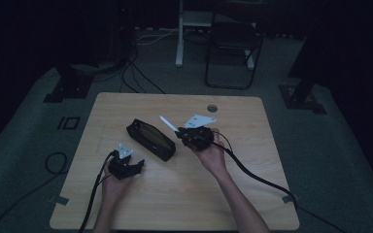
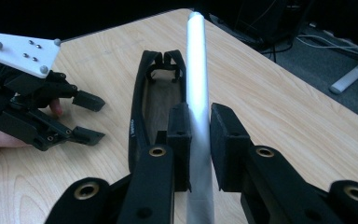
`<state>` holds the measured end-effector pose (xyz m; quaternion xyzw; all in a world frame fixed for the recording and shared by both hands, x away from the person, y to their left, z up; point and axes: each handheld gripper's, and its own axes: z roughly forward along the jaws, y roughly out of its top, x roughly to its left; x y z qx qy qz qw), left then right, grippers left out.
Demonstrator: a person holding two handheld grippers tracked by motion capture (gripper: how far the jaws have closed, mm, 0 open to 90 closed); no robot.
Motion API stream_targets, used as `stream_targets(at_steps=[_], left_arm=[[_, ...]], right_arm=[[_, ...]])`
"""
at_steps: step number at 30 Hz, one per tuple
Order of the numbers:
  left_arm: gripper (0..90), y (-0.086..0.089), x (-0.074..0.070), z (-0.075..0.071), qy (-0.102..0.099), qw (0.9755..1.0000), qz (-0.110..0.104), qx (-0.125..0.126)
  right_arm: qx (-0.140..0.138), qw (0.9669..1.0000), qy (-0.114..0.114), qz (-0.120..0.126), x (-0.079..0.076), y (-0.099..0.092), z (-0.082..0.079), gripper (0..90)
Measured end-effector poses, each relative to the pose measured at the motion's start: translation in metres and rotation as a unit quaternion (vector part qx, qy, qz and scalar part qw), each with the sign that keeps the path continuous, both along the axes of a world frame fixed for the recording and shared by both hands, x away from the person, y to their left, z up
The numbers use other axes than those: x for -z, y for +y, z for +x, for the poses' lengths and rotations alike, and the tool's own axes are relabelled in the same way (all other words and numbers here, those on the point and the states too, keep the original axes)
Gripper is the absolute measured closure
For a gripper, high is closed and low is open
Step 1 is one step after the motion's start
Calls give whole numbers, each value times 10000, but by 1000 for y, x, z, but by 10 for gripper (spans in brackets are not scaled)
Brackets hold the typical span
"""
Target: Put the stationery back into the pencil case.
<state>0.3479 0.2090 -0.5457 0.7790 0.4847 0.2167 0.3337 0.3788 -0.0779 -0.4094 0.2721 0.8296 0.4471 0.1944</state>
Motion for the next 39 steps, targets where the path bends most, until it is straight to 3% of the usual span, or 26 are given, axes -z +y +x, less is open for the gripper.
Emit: stream_targets(at_steps=[23,39], left_arm=[[358,0,0,0,7,10000,2,17],[358,-1,0,2,-10,10000,-20,22]], right_arm=[[-181,9998,55,99,-5,31,11,786],[-19,9993,234,279,-2,30,26,786]])
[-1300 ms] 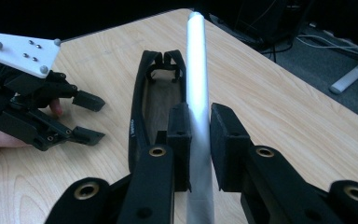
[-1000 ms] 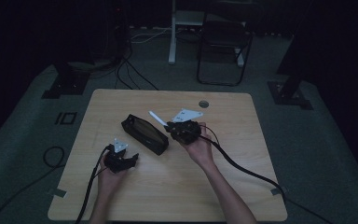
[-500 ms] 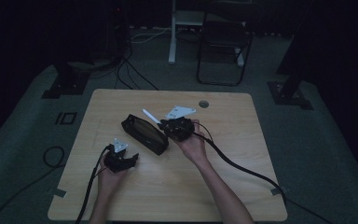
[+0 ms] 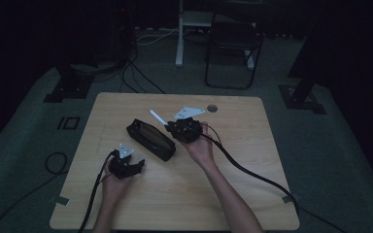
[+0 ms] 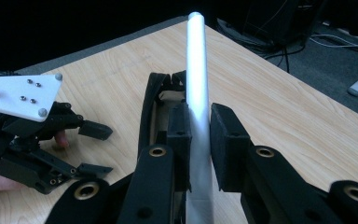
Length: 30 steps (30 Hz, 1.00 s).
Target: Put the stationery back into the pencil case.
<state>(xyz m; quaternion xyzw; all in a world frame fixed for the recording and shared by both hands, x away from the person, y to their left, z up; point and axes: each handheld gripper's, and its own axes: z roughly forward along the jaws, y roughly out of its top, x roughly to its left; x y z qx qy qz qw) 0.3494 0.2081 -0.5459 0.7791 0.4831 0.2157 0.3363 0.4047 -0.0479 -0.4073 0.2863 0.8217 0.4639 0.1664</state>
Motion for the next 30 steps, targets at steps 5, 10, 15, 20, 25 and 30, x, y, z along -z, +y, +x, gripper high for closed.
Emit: stream_targets(at_steps=[5,10,15,20,25,30], left_arm=[[358,0,0,0,1,10000,-2,1],[358,0,0,0,2,10000,-1,2],[358,0,0,0,3,10000,-2,0],[358,0,0,0,3,10000,-1,0],[358,0,0,0,12,10000,1,5],[358,0,0,0,19,10000,3,8]], right_arm=[[3,10000,-3,-9,-2,5,3,786],[-25,10000,18,43,-2,11,6,786],[-23,10000,61,68,3,14,8,786],[-33,9999,91,88,1,18,9,787],[-58,9998,100,173,-3,24,12,786],[-57,9999,79,101,-2,30,13,786]])
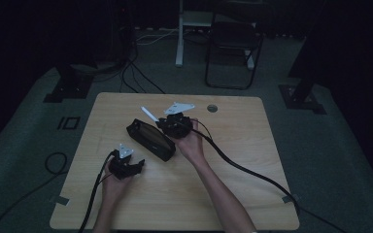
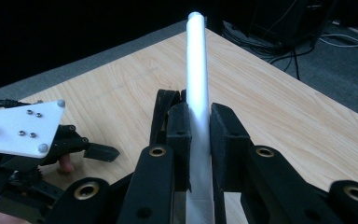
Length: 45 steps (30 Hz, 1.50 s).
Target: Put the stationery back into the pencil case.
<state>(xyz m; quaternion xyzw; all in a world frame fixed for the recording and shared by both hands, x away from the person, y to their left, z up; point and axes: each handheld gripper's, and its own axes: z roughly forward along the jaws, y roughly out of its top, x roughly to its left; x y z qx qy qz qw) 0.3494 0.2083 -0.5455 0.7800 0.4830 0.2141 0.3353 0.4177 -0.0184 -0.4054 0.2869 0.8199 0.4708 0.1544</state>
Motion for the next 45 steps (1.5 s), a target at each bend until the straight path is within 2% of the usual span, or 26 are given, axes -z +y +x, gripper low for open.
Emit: stream_targets(at_steps=[7,20,45], left_arm=[[358,0,0,0,-7,10000,-2,0],[358,0,0,0,-2,10000,11,11],[357,0,0,0,-20,10000,6,7]], right_arm=[[-42,10000,26,66,-2,8,2,787],[-19,9999,111,42,8,13,7,786],[5,9997,218,73,18,18,10,786]])
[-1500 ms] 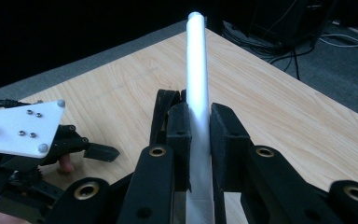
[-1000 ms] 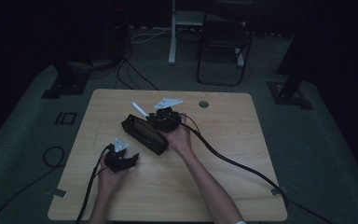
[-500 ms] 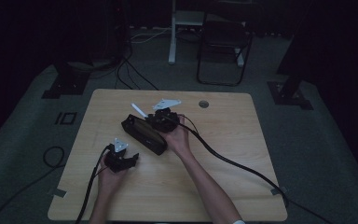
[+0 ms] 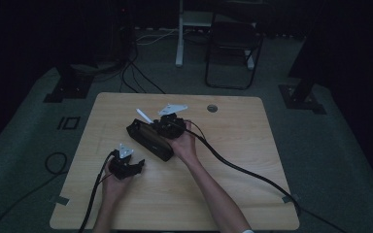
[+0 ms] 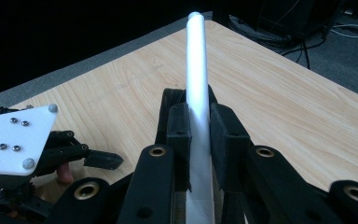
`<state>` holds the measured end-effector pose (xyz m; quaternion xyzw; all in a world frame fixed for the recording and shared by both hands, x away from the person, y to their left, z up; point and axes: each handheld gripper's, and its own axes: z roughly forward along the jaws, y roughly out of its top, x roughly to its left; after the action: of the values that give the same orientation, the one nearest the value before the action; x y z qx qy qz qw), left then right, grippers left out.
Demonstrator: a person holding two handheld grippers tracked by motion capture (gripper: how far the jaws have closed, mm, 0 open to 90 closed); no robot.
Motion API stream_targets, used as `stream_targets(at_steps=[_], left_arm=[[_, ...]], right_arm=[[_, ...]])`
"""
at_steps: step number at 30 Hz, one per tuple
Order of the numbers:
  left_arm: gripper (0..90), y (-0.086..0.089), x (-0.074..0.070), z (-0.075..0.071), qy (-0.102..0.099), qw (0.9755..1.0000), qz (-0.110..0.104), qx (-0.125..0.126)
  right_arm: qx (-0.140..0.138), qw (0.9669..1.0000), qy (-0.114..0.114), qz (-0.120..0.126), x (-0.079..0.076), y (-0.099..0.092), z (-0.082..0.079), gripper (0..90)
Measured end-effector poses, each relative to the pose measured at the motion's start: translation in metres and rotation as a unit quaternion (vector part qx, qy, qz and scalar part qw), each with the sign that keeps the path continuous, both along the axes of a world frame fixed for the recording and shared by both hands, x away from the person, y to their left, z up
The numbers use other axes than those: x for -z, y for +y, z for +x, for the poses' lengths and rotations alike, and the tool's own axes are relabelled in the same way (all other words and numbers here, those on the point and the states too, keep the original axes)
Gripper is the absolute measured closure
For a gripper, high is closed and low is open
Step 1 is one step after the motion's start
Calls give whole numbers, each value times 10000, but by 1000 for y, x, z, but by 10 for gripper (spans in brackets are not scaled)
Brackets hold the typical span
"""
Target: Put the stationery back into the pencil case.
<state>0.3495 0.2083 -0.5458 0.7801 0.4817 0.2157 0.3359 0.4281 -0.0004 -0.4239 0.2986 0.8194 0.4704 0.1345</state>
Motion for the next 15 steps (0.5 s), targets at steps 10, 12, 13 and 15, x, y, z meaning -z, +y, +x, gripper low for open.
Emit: stream_targets(at_steps=[10,12,13,15], left_arm=[[355,0,0,0,3,10000,5,5],[355,0,0,0,7,10000,0,4],[354,0,0,0,9,10000,-2,4],[354,0,0,0,14,10000,-3,4]], right_arm=[[4,10000,39,-40,5,2,1,786],[5,10000,48,-44,6,2,2,786],[3,10000,53,-41,6,2,2,787],[0,10000,68,-50,7,3,2,786]])
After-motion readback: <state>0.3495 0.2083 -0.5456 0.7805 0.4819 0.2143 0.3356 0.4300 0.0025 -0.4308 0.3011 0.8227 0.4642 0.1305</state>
